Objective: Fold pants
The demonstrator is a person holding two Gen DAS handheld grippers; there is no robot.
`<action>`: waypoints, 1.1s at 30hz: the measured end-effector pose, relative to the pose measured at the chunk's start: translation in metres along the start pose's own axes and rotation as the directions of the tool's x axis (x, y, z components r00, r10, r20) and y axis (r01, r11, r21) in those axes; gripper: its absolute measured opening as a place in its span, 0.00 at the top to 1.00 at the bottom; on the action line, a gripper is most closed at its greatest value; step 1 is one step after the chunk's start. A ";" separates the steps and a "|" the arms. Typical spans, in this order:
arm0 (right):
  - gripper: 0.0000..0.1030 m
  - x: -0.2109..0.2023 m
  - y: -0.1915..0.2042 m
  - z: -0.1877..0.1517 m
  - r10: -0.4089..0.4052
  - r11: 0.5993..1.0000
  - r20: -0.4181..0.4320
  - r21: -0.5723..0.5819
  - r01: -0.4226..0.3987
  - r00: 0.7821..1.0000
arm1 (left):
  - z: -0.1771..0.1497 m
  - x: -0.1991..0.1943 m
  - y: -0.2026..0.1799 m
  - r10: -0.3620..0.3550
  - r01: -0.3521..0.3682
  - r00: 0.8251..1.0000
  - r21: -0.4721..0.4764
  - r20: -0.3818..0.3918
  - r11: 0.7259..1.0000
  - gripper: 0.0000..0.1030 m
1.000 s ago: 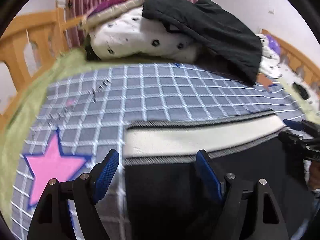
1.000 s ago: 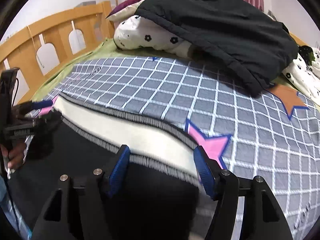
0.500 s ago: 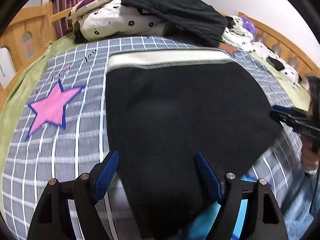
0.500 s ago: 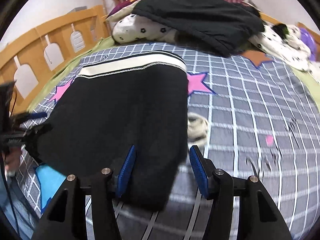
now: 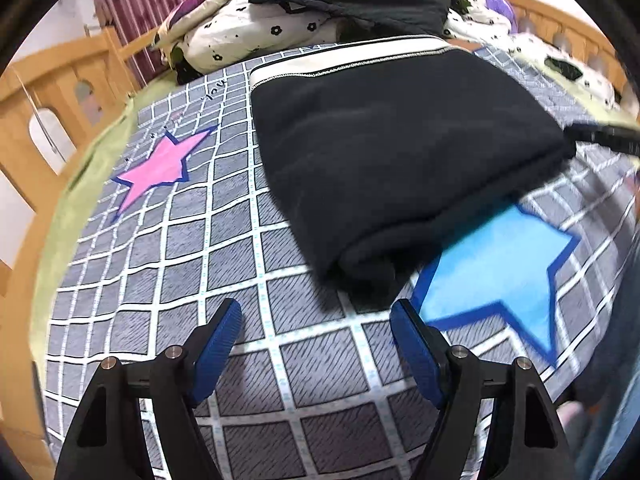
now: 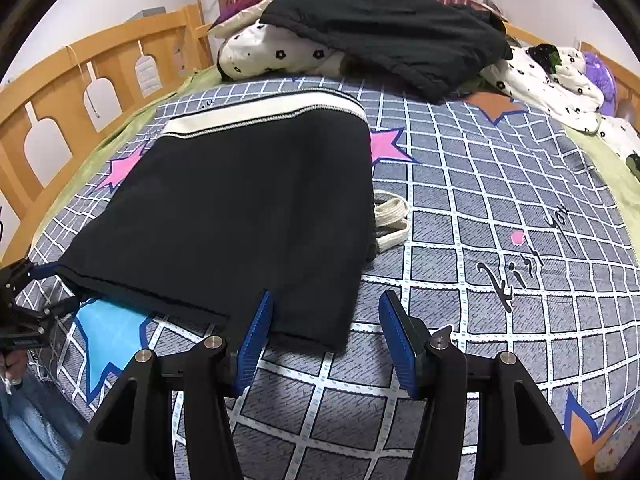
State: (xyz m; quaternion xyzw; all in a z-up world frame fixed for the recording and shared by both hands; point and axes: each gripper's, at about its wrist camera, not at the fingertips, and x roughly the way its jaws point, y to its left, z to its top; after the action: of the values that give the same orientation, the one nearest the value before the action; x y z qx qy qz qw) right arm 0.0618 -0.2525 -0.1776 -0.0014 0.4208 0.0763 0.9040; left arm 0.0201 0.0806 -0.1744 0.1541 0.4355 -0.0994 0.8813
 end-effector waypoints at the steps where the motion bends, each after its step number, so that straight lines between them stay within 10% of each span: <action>1: 0.46 -0.002 0.001 -0.001 -0.002 1.000 0.004 -0.004 0.002 1.000 | -0.001 -0.001 -0.001 0.012 -0.012 1.000 0.013 0.008 1.000 0.27; 8: 0.46 0.002 0.003 0.000 -0.014 1.000 -0.001 -0.025 0.014 1.000 | 0.008 -0.002 -0.012 0.104 -0.109 0.992 0.056 0.073 0.993 0.49; 12: 0.46 0.004 0.005 0.000 -0.019 0.999 -0.001 -0.039 0.019 1.000 | 0.018 -0.007 -0.011 0.013 -0.012 0.994 -0.011 0.110 1.000 0.76; 33: 0.46 0.005 0.016 0.001 -0.041 0.995 0.013 -0.095 0.042 0.999 | 0.007 0.001 -0.005 -0.095 0.094 0.995 0.041 0.025 0.995 0.65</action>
State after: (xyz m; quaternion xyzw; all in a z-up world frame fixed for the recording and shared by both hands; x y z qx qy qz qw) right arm 0.0633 -0.2360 -0.1796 -0.0528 0.4117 0.0774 0.9065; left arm 0.0241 0.0731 -0.1721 0.1495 0.4284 -0.1514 0.8782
